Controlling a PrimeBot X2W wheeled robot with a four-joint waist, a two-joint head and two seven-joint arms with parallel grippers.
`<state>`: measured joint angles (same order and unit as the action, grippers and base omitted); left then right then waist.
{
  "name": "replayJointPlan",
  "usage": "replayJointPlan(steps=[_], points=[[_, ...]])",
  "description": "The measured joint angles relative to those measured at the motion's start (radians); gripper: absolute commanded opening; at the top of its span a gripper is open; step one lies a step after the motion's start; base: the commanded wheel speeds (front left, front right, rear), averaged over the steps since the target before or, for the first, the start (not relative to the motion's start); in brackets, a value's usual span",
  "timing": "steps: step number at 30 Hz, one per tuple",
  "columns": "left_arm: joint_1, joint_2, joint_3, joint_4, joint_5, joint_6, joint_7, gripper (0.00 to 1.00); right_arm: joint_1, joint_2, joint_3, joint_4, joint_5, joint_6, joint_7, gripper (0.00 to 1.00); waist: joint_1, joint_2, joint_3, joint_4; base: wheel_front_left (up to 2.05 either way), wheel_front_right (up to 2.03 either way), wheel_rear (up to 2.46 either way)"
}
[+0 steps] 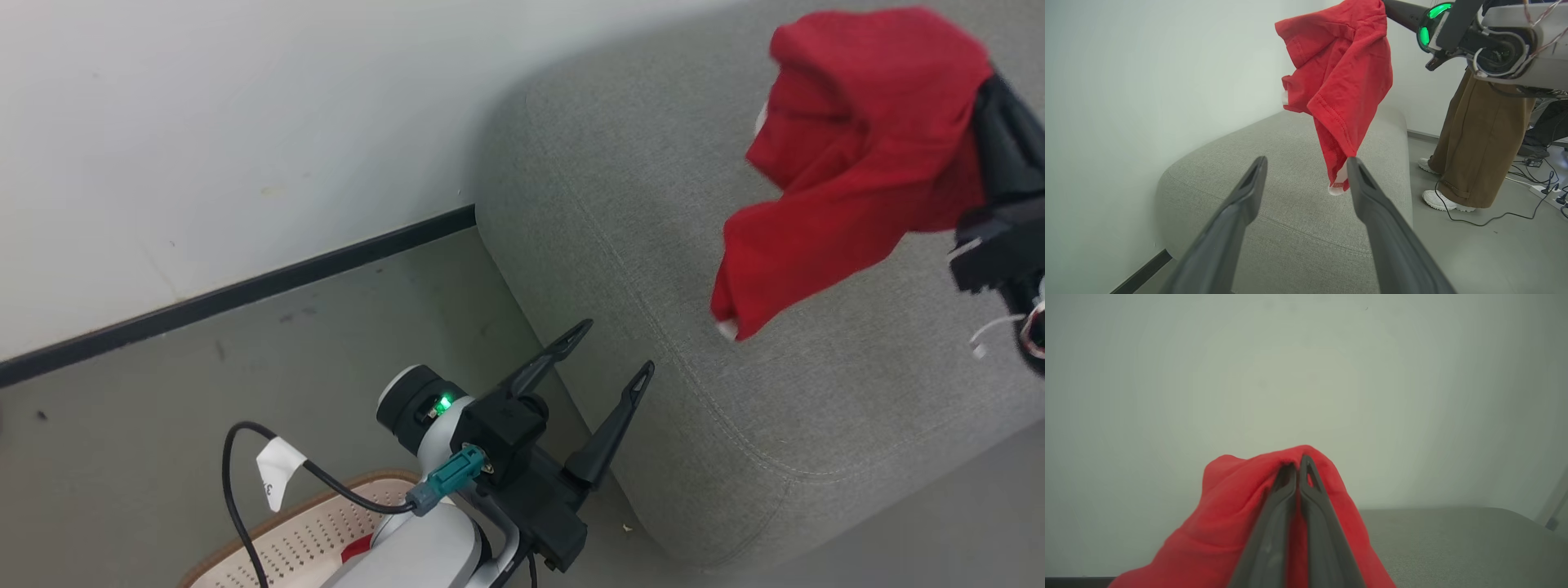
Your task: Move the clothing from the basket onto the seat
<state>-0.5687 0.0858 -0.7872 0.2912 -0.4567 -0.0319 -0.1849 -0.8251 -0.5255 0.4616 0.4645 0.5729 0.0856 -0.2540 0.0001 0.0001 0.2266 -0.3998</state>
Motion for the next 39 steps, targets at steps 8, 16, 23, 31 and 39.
replayJointPlan(steps=[8,16,23,31,39], points=[[-0.058,0.021,0.0,-0.049,0.043,0.015,0.038,1.0,-0.145,-0.046,-0.112,0.14,0.044,0.012,-0.003,0.0,0.0,0.0001,0.091,0.046,0.0,0.0,0.0],[-0.116,0.03,-0.009,-0.108,0.086,0.021,0.071,1.0,-0.151,-0.1,-0.193,0.221,0.044,0.013,-0.003,0.0,0.0001,0.0001,0.186,0.105,0.0,0.0,0.0],[-0.163,0.029,-0.017,-0.13,0.108,0.024,0.088,1.0,-0.151,-0.076,-0.234,0.277,0.043,-0.007,-0.003,0.0,0.0001,0.0001,0.275,0.15,0.0,0.0,0.0],[-0.186,0.035,-0.022,-0.136,0.119,0.024,0.103,1.0,-0.151,0.013,-0.254,0.346,0.028,-0.034,-0.003,0.0,0.0001,0.0001,0.359,0.186,0.0,0.0,0.0],[-0.188,0.036,-0.024,-0.124,0.125,0.024,0.104,1.0,-0.144,0.047,-0.268,0.388,0.005,-0.034,-0.003,0.0,0.0,0.0001,0.393,0.197,0.0,0.0,0.0]])
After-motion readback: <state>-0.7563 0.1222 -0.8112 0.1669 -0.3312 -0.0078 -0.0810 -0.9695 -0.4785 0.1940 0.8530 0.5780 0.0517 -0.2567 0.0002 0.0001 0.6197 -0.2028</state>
